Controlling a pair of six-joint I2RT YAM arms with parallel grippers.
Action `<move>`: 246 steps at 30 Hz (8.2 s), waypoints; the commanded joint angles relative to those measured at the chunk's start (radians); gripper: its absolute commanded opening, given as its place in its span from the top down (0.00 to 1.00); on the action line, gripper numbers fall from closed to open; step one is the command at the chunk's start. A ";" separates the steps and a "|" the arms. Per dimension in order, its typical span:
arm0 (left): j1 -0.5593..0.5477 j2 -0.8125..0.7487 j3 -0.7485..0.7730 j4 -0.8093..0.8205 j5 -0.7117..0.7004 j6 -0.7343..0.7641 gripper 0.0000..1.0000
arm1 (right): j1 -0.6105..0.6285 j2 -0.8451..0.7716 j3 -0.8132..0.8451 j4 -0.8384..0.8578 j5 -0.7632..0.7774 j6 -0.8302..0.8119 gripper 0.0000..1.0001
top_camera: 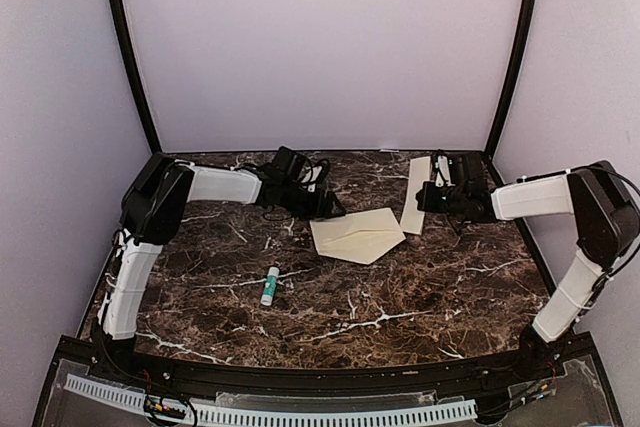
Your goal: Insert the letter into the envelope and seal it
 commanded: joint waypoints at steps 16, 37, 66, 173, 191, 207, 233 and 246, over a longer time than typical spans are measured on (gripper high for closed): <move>-0.208 -0.576 -0.681 0.189 -0.337 -0.085 0.31 | -0.002 -0.337 -0.047 -0.299 0.029 0.044 1.00; -0.208 -0.476 -0.789 0.343 -0.301 -0.155 0.37 | -0.002 -0.031 0.132 -0.112 -0.471 -0.274 1.00; -0.025 -0.108 -0.123 0.028 -0.036 0.185 0.28 | 0.160 -0.545 -0.261 -0.238 0.019 0.162 1.00; -0.179 -0.708 -0.669 0.036 -0.149 0.151 1.00 | 0.203 -0.831 -0.162 -0.144 -0.484 -0.460 1.00; -0.225 -0.934 -0.732 -0.129 -0.148 0.247 1.00 | 0.248 -0.650 0.110 -0.527 -0.783 -1.162 1.00; -0.278 -0.962 -0.732 -0.139 -0.121 0.270 1.00 | 0.367 -0.431 0.330 -0.797 -0.568 -1.333 1.00; -0.383 -0.962 -0.696 -0.193 -0.177 0.296 1.00 | 0.487 -0.322 0.366 -0.885 -0.375 -1.386 1.00; -0.402 -0.994 -0.703 -0.187 -0.185 0.289 1.00 | 0.527 -0.299 0.322 -0.879 -0.341 -1.386 1.00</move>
